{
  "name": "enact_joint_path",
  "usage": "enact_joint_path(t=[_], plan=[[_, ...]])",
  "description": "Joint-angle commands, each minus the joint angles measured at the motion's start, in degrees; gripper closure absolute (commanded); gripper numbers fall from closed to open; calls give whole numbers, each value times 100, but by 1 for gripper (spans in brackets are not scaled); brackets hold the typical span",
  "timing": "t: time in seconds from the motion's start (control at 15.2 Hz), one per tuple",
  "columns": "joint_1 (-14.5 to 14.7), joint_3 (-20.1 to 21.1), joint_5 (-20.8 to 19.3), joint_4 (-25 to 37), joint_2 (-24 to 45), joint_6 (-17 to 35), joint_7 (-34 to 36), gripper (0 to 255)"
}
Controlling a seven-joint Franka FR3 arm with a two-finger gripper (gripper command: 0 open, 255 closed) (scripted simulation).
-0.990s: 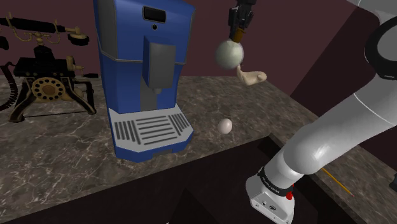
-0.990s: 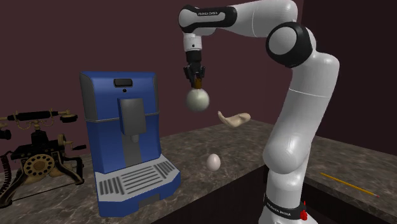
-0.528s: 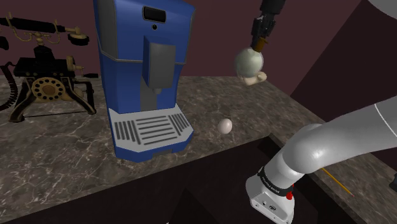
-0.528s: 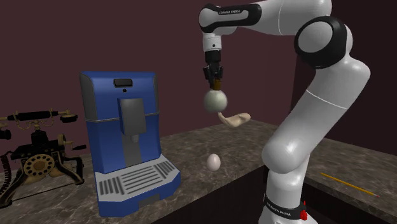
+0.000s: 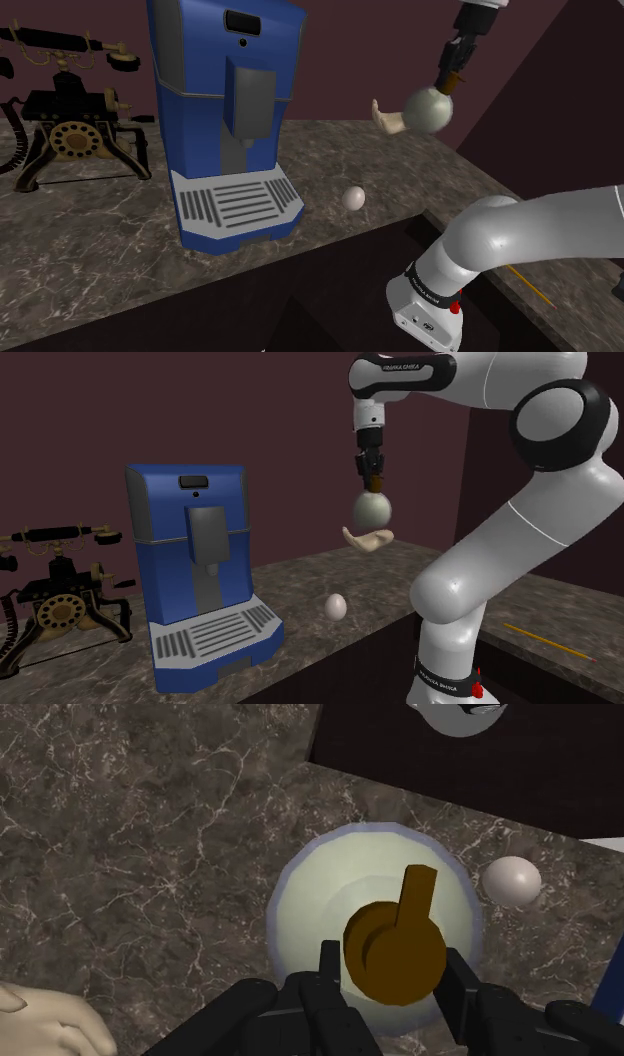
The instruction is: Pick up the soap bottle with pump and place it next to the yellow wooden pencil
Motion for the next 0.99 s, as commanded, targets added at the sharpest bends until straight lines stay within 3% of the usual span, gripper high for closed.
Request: enact_joint_path(t=[0.0,0.92], plan=[[-67,-143,-147,-195,-299,-75,-207,255],[-516,-1182,-1425,-592,-1891,-907,-1759,255]])
